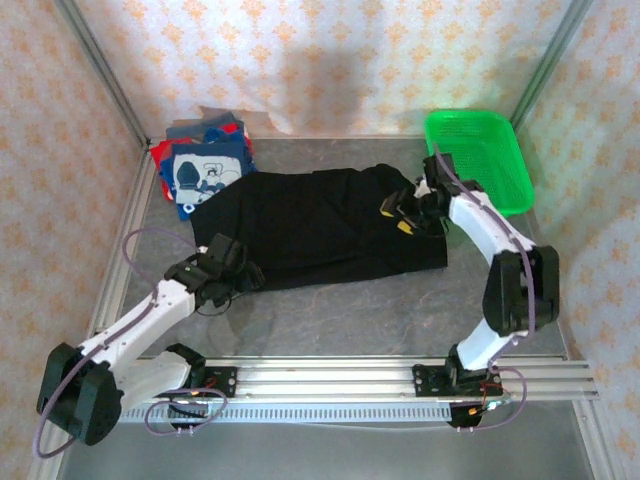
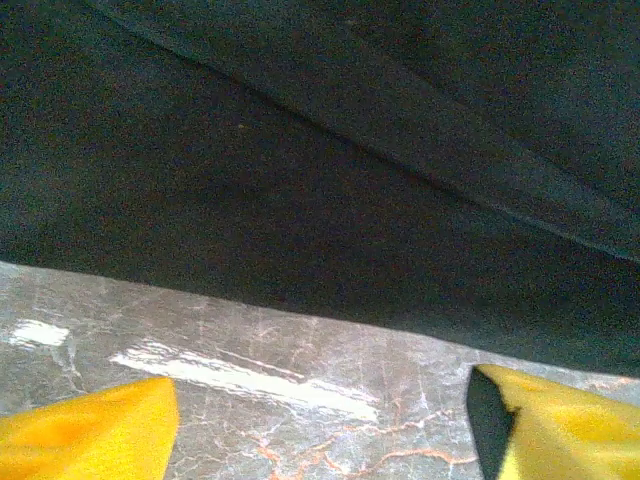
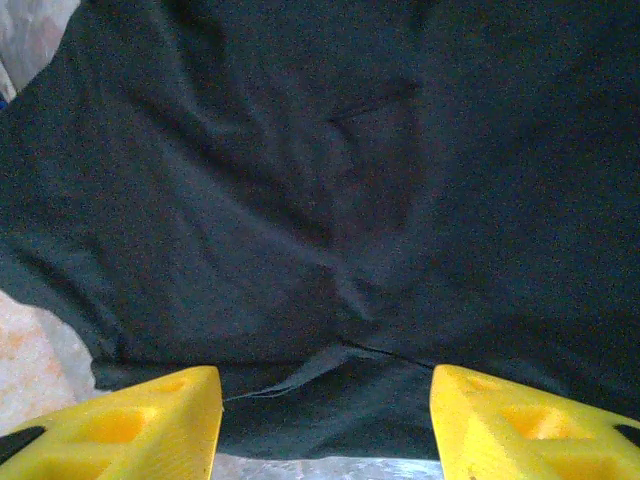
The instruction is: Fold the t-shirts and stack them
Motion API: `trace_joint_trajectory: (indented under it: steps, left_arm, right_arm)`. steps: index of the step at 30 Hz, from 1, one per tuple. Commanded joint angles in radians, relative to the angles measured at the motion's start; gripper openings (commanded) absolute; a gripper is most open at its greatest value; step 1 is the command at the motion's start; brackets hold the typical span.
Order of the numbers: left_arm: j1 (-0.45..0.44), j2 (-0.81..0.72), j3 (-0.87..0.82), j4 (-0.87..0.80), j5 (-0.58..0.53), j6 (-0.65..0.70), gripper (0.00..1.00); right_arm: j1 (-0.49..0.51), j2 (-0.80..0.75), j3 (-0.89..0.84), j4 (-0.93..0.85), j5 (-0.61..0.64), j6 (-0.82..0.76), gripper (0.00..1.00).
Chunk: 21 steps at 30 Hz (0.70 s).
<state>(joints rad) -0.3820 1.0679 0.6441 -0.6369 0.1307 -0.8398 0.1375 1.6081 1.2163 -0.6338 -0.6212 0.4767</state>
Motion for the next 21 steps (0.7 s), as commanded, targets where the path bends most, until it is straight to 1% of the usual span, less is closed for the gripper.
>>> trace_joint_trajectory:
  steps: [1,4,7,10,13,17,21]
  left_arm:
    - [0.052,0.076,0.053,0.035,-0.010,0.004,0.73]
    - [0.083,0.169,0.088,0.067,-0.011,0.026,0.70]
    - [0.099,0.239,0.140,0.082,-0.036,0.062,0.68]
    - [0.135,0.283,0.152,0.082,-0.075,0.069,0.64]
    - [0.188,0.302,0.122,0.109,-0.113,0.064,0.61]
    - [0.265,0.320,0.093,0.168,-0.102,0.062,0.60]
    - [0.291,0.350,0.103,0.227,-0.074,0.069,0.61]
  right_arm:
    - [-0.042,0.011,-0.116,0.056,0.114,0.008,0.58]
    - [-0.062,0.039,-0.185,0.182,0.115,0.061,0.58]
    - [-0.062,0.070,-0.208,0.260,0.120,0.098,0.58]
    - [-0.062,0.079,-0.218,0.265,0.175,0.102,0.58]
    - [-0.062,0.075,-0.229,0.241,0.229,0.092,0.58]
    - [-0.063,0.073,-0.258,0.239,0.241,0.093,0.58]
    - [-0.064,0.070,-0.281,0.253,0.235,0.101,0.58]
